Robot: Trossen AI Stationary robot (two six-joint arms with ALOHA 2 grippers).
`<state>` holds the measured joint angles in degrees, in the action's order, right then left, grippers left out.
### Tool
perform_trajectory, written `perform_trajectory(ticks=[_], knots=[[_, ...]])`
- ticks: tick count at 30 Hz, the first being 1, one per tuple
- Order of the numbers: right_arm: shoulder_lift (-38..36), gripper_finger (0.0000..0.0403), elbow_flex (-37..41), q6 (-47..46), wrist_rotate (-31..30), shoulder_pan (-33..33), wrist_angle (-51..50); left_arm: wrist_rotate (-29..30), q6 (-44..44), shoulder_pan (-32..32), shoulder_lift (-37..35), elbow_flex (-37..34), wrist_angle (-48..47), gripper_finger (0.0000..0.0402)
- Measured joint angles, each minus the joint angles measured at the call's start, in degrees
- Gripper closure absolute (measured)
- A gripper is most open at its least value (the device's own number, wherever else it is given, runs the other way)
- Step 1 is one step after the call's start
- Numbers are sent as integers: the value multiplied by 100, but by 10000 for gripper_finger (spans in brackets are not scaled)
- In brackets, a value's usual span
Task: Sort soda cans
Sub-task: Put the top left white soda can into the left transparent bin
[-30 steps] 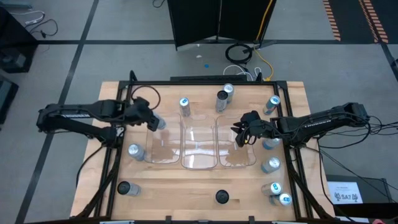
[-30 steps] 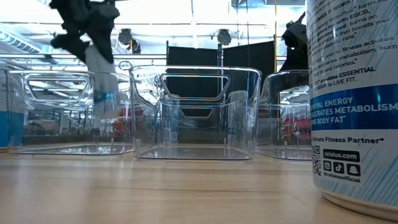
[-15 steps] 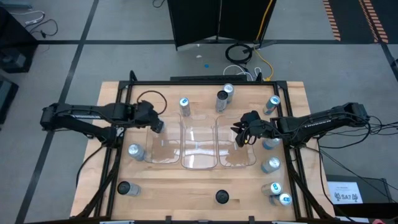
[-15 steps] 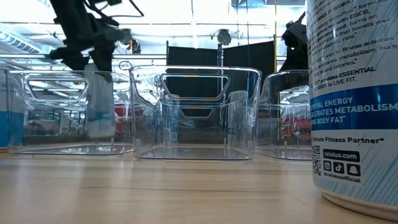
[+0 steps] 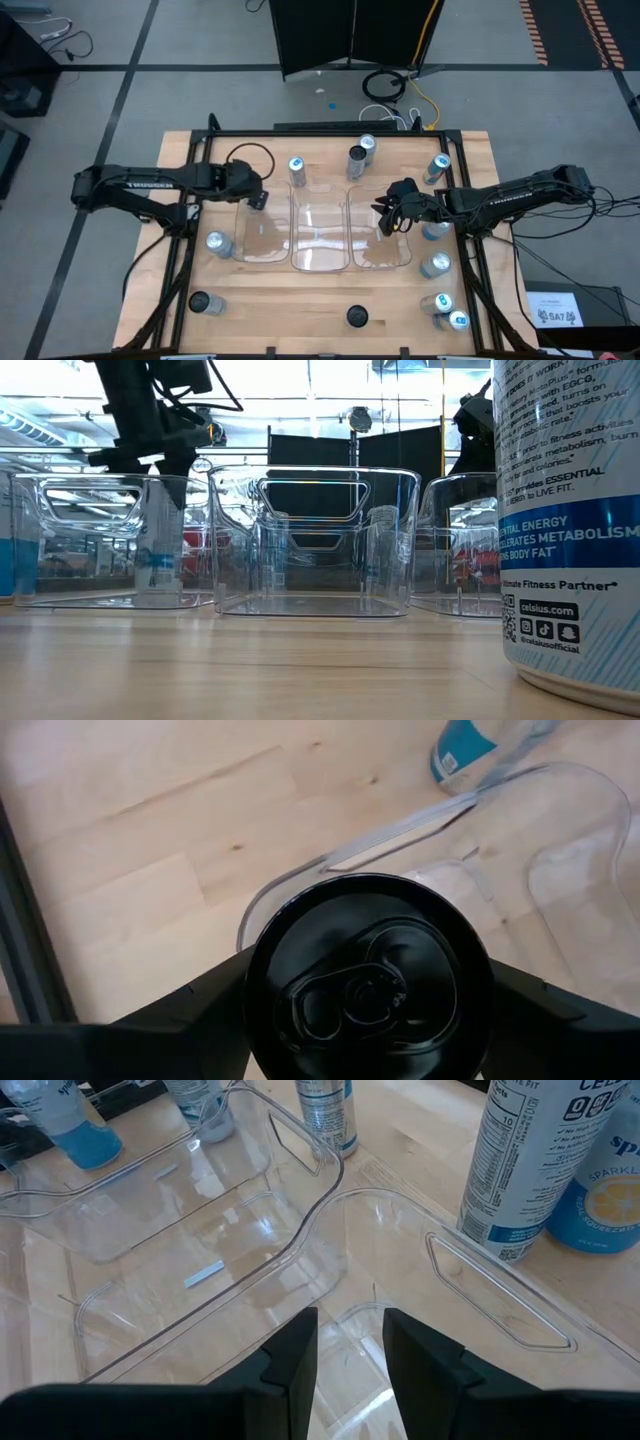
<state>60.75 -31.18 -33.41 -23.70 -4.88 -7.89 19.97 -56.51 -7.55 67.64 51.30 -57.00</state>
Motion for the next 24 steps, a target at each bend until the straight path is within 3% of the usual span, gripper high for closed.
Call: perform_trajectory(ticks=[11,24], knots=[[0,296,0,0,0,2,-4,35,-2,0,2,-4,289,90],[0,296,0,0,0,-1,-5,566,146,2,2,-4,320,89]])
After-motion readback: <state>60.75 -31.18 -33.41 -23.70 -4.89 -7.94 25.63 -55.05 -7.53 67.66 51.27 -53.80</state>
